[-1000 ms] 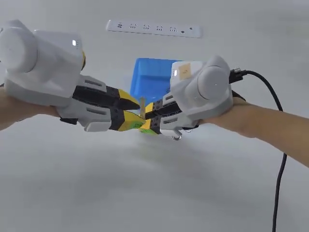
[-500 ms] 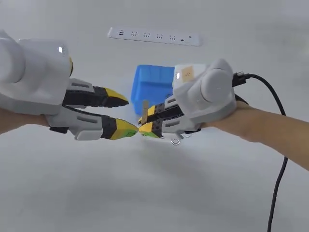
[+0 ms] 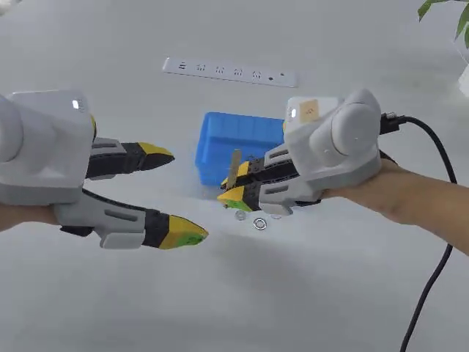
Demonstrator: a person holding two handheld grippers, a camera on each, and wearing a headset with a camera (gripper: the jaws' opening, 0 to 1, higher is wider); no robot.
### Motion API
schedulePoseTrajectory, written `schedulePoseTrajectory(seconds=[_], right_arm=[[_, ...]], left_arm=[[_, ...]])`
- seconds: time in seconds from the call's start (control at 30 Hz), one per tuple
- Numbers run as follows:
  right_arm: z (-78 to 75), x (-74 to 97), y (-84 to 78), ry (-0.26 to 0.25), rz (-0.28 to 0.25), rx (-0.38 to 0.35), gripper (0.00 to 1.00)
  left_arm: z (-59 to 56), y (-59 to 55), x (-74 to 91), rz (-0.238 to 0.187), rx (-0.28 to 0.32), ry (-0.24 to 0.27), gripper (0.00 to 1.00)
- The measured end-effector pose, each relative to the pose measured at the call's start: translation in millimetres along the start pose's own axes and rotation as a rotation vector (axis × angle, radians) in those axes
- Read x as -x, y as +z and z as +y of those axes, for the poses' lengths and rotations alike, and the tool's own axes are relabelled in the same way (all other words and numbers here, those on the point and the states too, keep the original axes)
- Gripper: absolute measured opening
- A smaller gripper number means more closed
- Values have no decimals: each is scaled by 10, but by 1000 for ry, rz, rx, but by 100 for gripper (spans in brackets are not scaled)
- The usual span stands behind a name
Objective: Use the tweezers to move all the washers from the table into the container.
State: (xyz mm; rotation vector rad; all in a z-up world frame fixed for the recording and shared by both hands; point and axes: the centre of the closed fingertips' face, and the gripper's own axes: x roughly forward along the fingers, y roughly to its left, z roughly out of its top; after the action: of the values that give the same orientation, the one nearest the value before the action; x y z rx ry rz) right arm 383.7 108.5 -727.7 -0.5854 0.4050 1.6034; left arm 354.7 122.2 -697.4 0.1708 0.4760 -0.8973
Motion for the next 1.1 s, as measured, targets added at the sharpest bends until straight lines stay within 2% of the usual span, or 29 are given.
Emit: schedulePoseTrajectory(seconds=[0.07,0.17,0.3,0.43,0.53,0.73,0.93,1.1], right_arm=[[25,60,24,-5,1,1,10],[36,136,38,-19,-1,-3,10],[28,238,43,-30,8,-6,10],[-11,332,84,-47,8,-17,10],[-77,401,141,-73,-9,-40,10],[-197,495,214,-104,-17,-32,10],[-449,575,296,-145,-33,-25,10],[-691,575,283,-175,-37,-36,10]], left_arm=[[-16,0,2,-7,-5,8,83],[17,26,14,-31,-45,56,90],[-28,20,19,-39,-10,42,90],[-80,-33,15,-32,-3,36,97],[-114,-90,22,-27,10,28,99],[-174,-160,14,-30,43,22,99],[-215,-193,-5,-43,62,30,99],[-268,-283,-3,-34,78,30,99]])
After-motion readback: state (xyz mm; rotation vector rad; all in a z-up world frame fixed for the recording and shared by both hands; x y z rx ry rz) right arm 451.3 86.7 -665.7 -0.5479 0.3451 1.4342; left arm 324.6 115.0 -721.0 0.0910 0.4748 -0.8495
